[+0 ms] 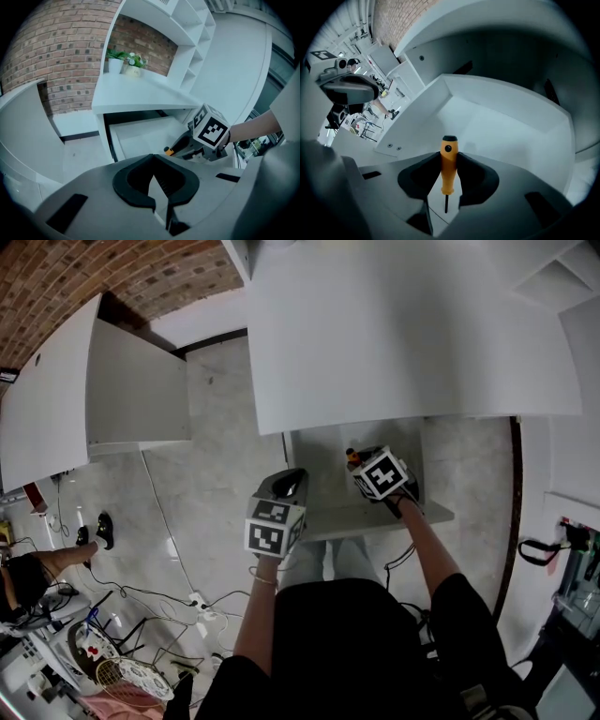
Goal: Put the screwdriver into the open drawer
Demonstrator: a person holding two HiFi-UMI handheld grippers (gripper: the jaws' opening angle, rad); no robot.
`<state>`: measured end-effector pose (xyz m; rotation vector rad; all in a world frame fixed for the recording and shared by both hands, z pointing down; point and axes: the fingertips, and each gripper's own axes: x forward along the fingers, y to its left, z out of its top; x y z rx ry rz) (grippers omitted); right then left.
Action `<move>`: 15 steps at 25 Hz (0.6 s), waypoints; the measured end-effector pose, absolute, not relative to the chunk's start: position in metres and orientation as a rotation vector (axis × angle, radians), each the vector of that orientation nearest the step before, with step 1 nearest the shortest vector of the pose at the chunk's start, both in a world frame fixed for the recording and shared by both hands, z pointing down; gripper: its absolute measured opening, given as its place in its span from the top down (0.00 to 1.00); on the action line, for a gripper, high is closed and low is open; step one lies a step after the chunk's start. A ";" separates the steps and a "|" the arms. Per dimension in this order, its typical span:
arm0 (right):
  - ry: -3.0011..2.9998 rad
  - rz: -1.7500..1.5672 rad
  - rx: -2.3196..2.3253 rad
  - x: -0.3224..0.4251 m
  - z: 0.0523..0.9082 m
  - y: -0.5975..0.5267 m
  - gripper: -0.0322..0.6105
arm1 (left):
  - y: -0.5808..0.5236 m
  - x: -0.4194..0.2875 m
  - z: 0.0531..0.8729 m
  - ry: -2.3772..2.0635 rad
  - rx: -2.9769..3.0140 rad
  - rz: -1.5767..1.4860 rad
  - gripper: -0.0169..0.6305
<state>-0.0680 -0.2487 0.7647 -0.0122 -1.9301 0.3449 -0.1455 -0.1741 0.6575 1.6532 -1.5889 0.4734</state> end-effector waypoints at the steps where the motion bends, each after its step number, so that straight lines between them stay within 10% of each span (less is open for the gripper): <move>1: -1.920 0.347 -0.017 -0.067 0.769 -0.248 0.77 | -0.174 -0.146 0.658 -1.587 1.653 0.477 0.96; 15: -1.840 0.369 -0.017 -0.065 0.795 -0.239 0.77 | -0.178 -0.144 0.663 -1.563 1.642 0.506 0.96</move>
